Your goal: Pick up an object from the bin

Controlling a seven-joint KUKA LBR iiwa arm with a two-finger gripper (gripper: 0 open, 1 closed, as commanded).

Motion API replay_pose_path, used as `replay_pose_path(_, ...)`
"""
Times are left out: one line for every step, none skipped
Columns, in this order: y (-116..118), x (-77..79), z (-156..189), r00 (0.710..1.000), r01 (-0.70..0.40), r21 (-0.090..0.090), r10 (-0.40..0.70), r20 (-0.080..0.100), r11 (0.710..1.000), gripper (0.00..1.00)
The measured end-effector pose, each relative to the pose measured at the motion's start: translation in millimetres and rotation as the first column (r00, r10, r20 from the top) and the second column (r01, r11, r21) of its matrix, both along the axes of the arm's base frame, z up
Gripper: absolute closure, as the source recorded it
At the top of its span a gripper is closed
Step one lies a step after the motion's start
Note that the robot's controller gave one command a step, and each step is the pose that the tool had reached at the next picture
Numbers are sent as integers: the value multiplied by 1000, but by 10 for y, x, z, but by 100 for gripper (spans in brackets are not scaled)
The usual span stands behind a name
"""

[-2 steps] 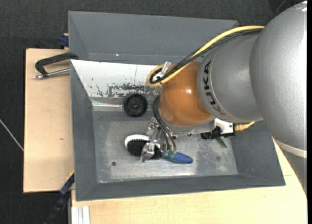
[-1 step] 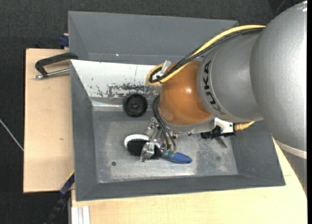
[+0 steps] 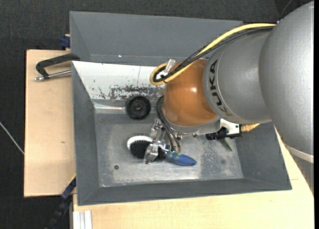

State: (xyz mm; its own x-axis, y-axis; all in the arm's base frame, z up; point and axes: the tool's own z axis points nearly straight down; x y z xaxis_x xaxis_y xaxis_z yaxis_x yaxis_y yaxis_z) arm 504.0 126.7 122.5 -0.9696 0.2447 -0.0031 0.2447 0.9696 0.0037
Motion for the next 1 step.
replay_pose_path(13, 20, 733, 1000, -2, 1, 2, 7, 1000, 100)
